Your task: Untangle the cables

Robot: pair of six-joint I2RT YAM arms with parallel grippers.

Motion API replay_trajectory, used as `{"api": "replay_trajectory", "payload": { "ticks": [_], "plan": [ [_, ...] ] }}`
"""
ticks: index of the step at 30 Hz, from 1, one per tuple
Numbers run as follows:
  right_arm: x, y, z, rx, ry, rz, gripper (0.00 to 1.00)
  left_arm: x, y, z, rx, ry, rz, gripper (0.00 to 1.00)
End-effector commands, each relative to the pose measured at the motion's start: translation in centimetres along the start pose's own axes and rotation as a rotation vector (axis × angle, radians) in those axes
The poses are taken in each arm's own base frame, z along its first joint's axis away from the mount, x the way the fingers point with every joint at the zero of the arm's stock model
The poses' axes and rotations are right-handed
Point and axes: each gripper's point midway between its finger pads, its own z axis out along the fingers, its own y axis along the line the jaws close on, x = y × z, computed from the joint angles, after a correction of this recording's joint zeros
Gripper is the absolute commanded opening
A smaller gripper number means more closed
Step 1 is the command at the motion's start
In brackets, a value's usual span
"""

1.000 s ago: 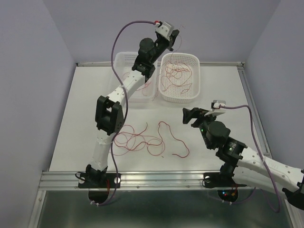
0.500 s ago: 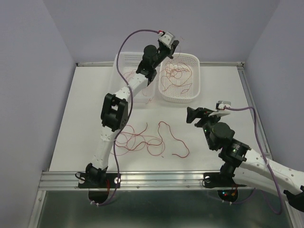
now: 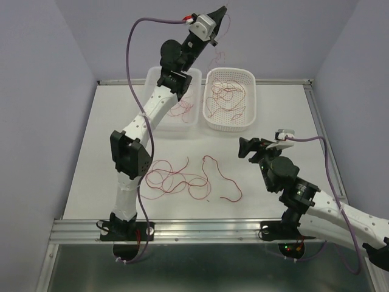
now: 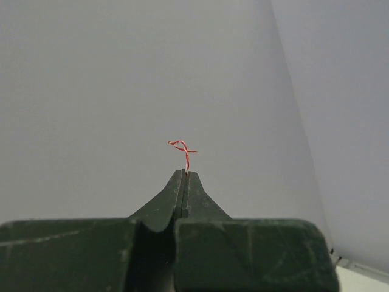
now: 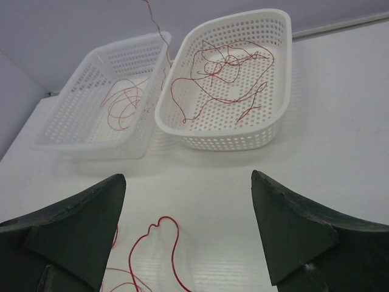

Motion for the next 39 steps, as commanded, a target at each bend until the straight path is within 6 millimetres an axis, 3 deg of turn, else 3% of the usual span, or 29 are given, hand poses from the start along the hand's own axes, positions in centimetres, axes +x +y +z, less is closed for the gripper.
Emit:
{"api": "replay_trajectory", "payload": {
  "ticks": [1,5,12,15,19,22,24,25,28,29,31,33,35,36,37,39],
  "plan": [
    [-1.4,0.5,0.0,-0.004,-0.025,0.031,0.88,-10.3,-0.5,0.8,0.016,-0.211,0.126,0.0],
    [-1.3,0.6,0.1,-0.005,-0.024,0.032,0.88,-13.4,-1.4,1.1,0.013,-0.274,0.168,0.0],
    [-1.6,0.7,-0.1,-0.015,-0.028,0.038,0.88,-16.6,-3.5,1.2,0.015,-0.35,0.3,0.0],
    [-1.8,0.6,-0.2,-0.018,-0.033,0.039,0.88,-17.8,-4.0,1.2,0.005,-0.381,0.353,0.0],
    [-1.8,0.5,-0.3,-0.019,-0.036,0.036,0.88,-20.9,-4.0,0.8,-0.04,-0.439,0.425,0.0],
    [-1.3,1.5,0.1,-0.058,-0.021,-0.024,0.88,-22.0,-4.1,0.6,-0.029,-0.454,0.407,0.0],
    [-2.3,3.8,0.7,-0.143,-0.062,-0.041,0.89,-21.9,-4.7,0.6,-0.019,-0.441,0.398,0.0],
    [-2.7,5.1,1.7,-0.167,-0.1,-0.099,0.9,-21.7,-4.9,0.6,-0.015,-0.434,0.392,0.0],
    [-4.0,5.9,4.6,-0.135,-0.153,-0.211,0.9,-21.2,-5.0,0.6,-0.02,-0.413,0.379,0.0],
    [-4.6,6.9,6.6,-0.144,-0.152,-0.21,0.9,-21.3,-5.1,0.5,-0.017,-0.411,0.376,0.0],
    [-5.6,7.1,11.2,-0.239,-0.13,-0.142,0.89,-20.6,-5.3,0.4,-0.009,-0.392,0.385,0.0],
    [-5.8,6.5,14.4,-0.253,-0.114,-0.123,0.87,-20.2,-5.3,0.3,-0.011,-0.378,0.392,0.0],
    [-5.7,6.8,17.1,-0.304,-0.111,-0.139,0.87,-20.1,-5.0,0.2,-0.023,-0.371,0.4,0.0],
    [-5.1,6.4,19.9,-0.304,-0.091,-0.138,0.88,-19.9,-5.2,0.1,-0.018,-0.37,0.399,0.0],
    [-4.0,7.9,20.7,-0.401,-0.058,-0.12,0.89,-19.8,-5.2,0.0,-0.015,-0.368,0.403,0.0],
    [-3.1,8.7,23.8,-0.475,-0.044,-0.111,0.91,-19.6,-5.2,-0.1,-0.01,-0.366,0.404,0.0]
  ]
}}
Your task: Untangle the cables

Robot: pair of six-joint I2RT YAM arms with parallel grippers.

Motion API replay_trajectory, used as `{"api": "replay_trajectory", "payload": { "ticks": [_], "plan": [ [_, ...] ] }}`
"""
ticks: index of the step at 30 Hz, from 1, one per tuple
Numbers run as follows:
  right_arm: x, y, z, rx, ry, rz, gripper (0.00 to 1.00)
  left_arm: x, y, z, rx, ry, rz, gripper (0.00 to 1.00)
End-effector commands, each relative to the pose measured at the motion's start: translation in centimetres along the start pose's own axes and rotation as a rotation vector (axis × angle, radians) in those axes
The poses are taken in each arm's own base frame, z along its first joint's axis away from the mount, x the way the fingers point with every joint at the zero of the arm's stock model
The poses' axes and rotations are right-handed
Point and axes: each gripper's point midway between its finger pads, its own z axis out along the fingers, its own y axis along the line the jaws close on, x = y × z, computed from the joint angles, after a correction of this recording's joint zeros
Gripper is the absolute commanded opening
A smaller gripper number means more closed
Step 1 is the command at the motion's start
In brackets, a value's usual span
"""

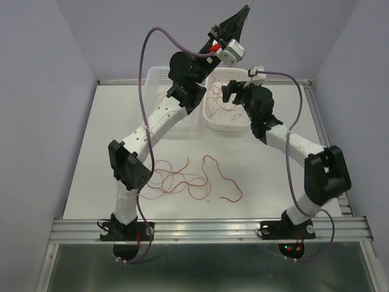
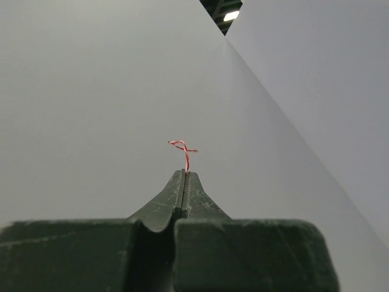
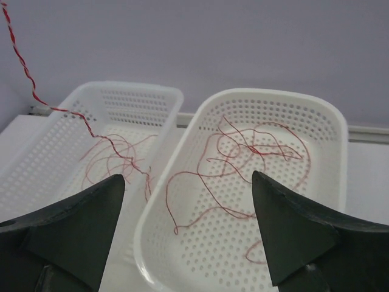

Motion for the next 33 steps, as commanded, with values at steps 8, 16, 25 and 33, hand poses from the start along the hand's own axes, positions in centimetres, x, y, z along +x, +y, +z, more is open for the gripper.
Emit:
{"api": "replay_trajectory", "payload": {
  "ticks": [8,16,25,33],
  "plan": [
    [-2.7,7.7,9.4,-0.485,-0.147,0.058,0.91,-5.2,3.9,-0.1,-0.073,-0.098,0.069,0.0],
    [-2.1,8.0,11.8,-0.503,-0.19,0.044,0.54,-5.4,4.0,-0.1,-0.069,-0.096,0.074,0.0],
    [-6.2,8.0,7.5,-0.505,-0.235,0.048,0.0,-4.1,4.0,-0.2,-0.083,-0.067,0.095,0.0],
    [-15.6,9.1,2.4,-0.537,-0.363,0.029,0.0,-2.3,3.9,-0.5,-0.109,-0.03,0.129,0.0]
  ]
}}
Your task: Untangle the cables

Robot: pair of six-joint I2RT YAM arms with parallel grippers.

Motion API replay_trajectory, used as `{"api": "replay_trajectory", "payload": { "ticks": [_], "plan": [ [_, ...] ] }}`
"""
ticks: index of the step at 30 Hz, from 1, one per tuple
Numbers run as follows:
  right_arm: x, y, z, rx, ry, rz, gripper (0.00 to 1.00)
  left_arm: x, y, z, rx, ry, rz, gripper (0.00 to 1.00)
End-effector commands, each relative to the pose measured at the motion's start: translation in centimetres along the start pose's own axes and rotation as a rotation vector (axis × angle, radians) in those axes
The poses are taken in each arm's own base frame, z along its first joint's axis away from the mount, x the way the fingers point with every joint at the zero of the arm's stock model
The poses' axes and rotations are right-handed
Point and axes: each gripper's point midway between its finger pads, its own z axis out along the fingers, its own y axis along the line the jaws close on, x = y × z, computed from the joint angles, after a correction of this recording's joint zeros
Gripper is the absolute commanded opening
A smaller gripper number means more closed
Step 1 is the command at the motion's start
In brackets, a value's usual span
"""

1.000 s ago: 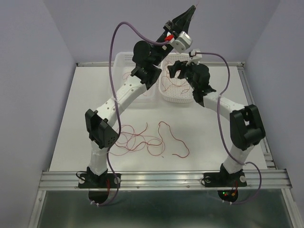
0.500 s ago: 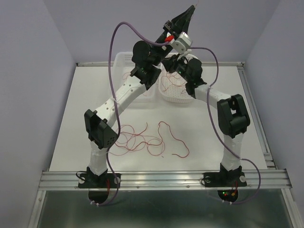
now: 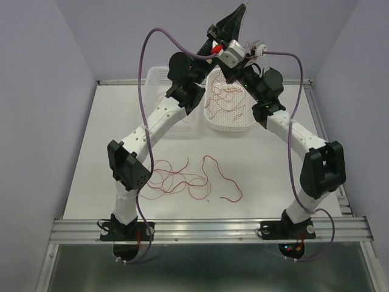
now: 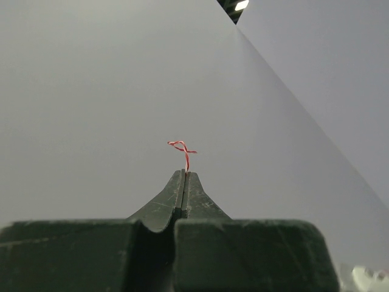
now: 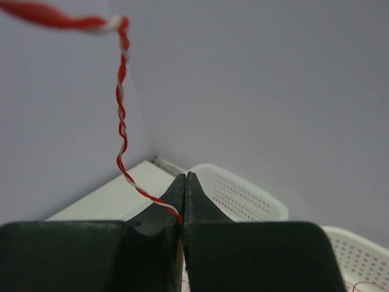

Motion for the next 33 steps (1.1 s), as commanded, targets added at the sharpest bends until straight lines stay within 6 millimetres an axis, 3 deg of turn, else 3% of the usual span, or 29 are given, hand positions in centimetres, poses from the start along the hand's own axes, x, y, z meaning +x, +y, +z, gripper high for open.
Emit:
{"api": "replay_trajectory", "payload": {
  "ticks": [1,5,10,13,17,18,19,20,21,22,24,30,31,33],
  "plan": [
    [-8.2,2.1,-0.7,-0.027,-0.139,-0.062,0.01,-2.7,3.9,0.0,-0.111,-0.054,0.073,0.0],
    [-8.1,1.0,-0.7,0.037,-0.099,-0.085,0.01,-1.3,3.7,-0.4,-0.115,-0.035,0.053,0.0],
    [-4.6,-2.1,-0.7,0.163,-0.012,-0.091,0.01,3.0,2.7,-1.3,-0.115,0.034,0.0,0.0],
    [-2.0,-4.3,-0.6,0.227,0.042,-0.078,0.01,6.8,1.3,-2.4,-0.103,0.099,-0.074,0.0],
    [2.5,-8.1,-1.3,0.32,0.123,-0.002,0.01,14.4,-1.0,-5.2,-0.086,0.221,-0.197,0.0],
    [3.2,-9.6,-1.6,0.347,0.135,0.013,0.01,15.5,-1.4,-5.6,-0.083,0.24,-0.218,0.0],
    [5.2,-10.7,-1.6,0.364,0.166,0.04,0.01,16.6,-2.0,-6.1,-0.088,0.256,-0.263,0.0],
    [5.0,-11.1,-1.8,0.376,0.163,0.045,0.0,17.9,-2.4,-6.7,-0.106,0.277,-0.293,0.0],
    [6.8,-12.1,-1.7,0.397,0.188,0.058,0.0,20.0,-3.4,-7.8,-0.132,0.313,-0.32,0.0],
    [7.5,-13.1,-1.8,0.414,0.201,0.068,0.0,20.9,-3.1,-8.3,-0.188,0.322,-0.333,0.0],
    [10.2,-14.9,-1.8,0.447,0.253,0.099,0.0,23.5,-4.9,-9.6,-0.191,0.367,-0.353,0.0],
    [15.6,-17.0,-3.1,0.503,0.346,0.163,0.01,27.4,-8.9,-12.3,-0.142,0.441,-0.411,0.0],
    [15.9,-17.0,-3.3,0.506,0.356,0.168,0.03,27.7,-9.4,-12.7,-0.13,0.449,-0.413,0.0],
    [16.2,-16.8,-3.7,0.51,0.366,0.175,0.21,28.1,-10.1,-13.1,-0.116,0.458,-0.418,0.02]
  ]
}}
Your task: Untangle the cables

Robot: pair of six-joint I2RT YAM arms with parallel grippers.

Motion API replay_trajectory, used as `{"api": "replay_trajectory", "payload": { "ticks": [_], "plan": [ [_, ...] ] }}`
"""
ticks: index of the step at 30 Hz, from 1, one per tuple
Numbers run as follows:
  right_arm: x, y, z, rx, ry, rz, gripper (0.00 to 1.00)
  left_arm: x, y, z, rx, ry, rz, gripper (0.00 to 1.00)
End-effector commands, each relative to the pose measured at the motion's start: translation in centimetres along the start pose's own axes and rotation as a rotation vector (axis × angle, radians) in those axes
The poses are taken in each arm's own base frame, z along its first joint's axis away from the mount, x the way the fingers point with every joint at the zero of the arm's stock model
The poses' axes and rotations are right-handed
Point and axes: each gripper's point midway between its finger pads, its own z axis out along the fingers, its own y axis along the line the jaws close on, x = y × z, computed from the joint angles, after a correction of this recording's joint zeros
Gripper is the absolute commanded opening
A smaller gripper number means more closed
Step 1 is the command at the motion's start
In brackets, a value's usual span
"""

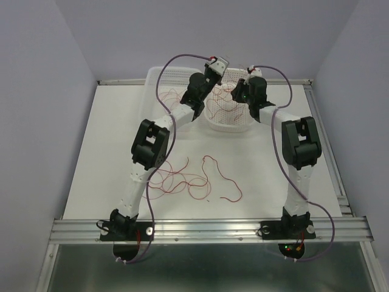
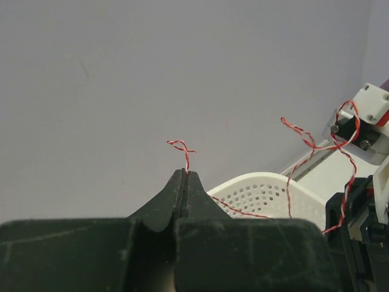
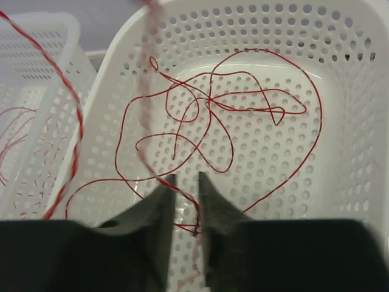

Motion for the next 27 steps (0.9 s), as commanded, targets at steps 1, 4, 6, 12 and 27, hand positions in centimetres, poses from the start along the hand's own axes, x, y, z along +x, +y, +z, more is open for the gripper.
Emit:
{"api": "replay_trajectory", "payload": {
  "ticks": [1,4,6,12,27],
  "plan": [
    [-5.1,2.2,-0.8,-0.037,-0.107,0.018,0.37,-6.4,0.7,0.3,-0.014,-0.155,-0.026,0.1],
    [-6.2,2.2,-2.0,-0.018,-0.13,0.019,0.57,-6.9,0.6,0.0,-0.007,-0.176,-0.016,0.4],
    [-6.8,2.3,-2.7,-0.009,-0.126,0.012,0.61,-7.8,0.8,-0.1,-0.009,-0.191,-0.011,0.53],
    [-7.6,2.9,-4.4,0.03,-0.002,0.026,0.75,-9.8,0.9,-0.8,0.019,-0.172,0.019,0.61],
    [-7.9,3.5,-6.6,0.059,0.087,0.009,0.86,-12.2,2.6,-7.4,-0.019,-0.081,0.131,0.79]
  ]
}}
